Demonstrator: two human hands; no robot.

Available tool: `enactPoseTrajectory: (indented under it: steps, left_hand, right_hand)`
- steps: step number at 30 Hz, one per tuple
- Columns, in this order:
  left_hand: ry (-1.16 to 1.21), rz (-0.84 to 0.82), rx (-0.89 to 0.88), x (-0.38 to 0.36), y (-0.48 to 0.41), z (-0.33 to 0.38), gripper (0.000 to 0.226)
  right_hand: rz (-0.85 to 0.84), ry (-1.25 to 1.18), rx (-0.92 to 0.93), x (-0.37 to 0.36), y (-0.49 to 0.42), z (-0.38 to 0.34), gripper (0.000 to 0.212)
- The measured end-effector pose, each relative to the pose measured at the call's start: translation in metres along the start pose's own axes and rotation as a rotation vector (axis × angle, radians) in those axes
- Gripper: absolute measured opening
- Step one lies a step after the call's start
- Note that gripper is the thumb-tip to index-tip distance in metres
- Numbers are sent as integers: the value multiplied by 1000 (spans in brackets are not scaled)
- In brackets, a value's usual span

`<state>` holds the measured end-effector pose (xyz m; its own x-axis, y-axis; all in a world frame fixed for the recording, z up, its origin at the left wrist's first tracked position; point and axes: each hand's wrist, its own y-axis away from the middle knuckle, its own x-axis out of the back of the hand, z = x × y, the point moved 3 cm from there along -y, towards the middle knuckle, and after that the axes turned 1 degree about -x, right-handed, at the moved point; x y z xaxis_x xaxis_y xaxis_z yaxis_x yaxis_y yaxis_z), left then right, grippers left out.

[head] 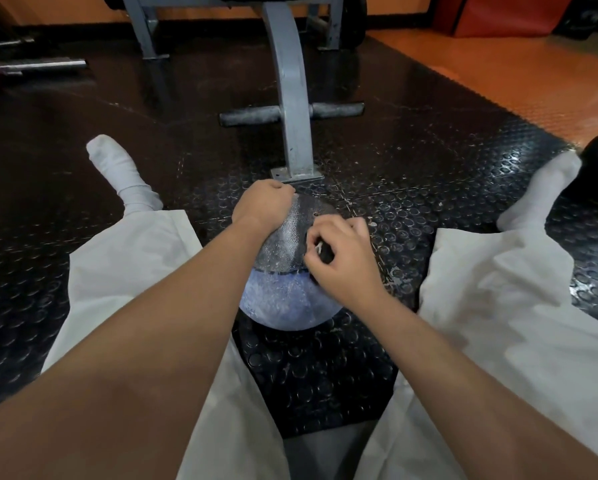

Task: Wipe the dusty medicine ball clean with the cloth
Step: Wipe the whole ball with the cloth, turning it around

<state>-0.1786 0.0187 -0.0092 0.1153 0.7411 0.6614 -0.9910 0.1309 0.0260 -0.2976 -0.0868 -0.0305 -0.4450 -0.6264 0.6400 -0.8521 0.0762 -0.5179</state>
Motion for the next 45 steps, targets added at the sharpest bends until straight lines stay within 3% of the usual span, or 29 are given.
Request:
enactPoseTrajectory:
  steps: [4,8,11,20,24,30,35,38,45]
  left_hand:
    - [-187,144,-56,-4,12,3,32]
    - [-22,79,-76,-4,15,-11,40]
    - [10,74,-96,1,13,-19,40]
    - [44,-42,-106,4,2,-24,37]
    - [5,-47,-153,-2,3,-15,36]
    - [-18,-24,-140,-10,1,-7,36]
    - [-30,-76,-115,-11,-6,-5,34]
    - [-48,-93,-144,-15,-4,-1,35]
    - [-138,-26,-223,-25,5,11,37]
  right_hand:
    - [-66,-33,-69,4,-22,12,3]
    - [-110,-74,-294,2,-62,18,6]
    - [-115,-90,-356,-1,-73,15,11]
    - [-83,-87,19,5,-17,6,6]
    - [-159,-85,-51,12,-49,11,9]
    - [-70,-73,-160,9,-56,14,11]
    - [-131,25,151,5,-6,3,8]
    - [-190,8,227,15,-14,6,12]
    - [-44,-108,-184,19,-52,34,11]
